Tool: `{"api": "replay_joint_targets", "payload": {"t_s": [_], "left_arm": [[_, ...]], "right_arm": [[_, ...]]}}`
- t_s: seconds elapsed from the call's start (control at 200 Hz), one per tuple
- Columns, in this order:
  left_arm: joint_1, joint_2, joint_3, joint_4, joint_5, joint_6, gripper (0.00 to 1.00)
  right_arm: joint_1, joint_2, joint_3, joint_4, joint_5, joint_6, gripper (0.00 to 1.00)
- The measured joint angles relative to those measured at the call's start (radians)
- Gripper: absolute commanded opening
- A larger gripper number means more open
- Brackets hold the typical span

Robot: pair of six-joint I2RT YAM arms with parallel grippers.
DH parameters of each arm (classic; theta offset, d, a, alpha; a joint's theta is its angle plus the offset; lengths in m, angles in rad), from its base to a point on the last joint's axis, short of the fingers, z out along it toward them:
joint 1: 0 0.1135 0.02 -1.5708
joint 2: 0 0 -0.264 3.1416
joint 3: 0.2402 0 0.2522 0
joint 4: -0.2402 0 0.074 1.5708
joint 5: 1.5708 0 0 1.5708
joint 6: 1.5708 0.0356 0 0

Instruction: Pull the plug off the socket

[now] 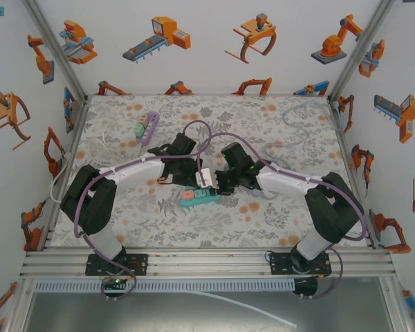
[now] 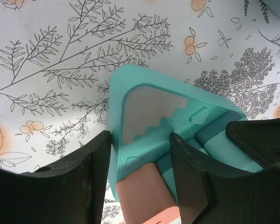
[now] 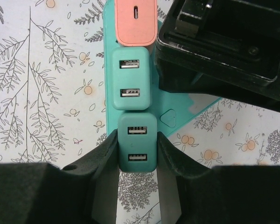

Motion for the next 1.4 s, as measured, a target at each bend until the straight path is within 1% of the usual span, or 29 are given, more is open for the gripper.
{"api": "replay_joint_targets", "payload": {"t_s": [0.175, 0.355, 0.521, 0.876, 1.247, 1.402], "left_arm": [[0.002, 0.001, -0.002, 0.003, 0.003, -0.006, 0.5], [0.005, 0.002, -0.004, 0.003, 0.006, -0.021, 0.49], [0.009, 0.003, -0.003, 0.001, 0.005, -0.036, 0.48], [0.01, 0.006, -0.001, -0.002, 0.005, -0.049, 0.47], [0.011, 0.007, -0.001, -0.002, 0.005, -0.051, 0.46], [0.012, 0.009, -0.001, -0.001, 0.005, -0.052, 0.45]], "right_arm": [[0.02, 0.01, 0.04, -0.063, 0.05, -0.014, 0.1], [0.021, 0.01, 0.045, -0.071, 0.055, -0.01, 0.06], [0.027, 0.019, 0.064, -0.101, 0.072, -0.033, 0.06], [0.018, 0.007, 0.034, -0.046, 0.046, 0.008, 0.06], [0.011, -0.021, -0.017, 0.025, 0.031, 0.033, 0.04], [0.008, -0.03, -0.036, 0.051, 0.026, 0.046, 0.01]]}}
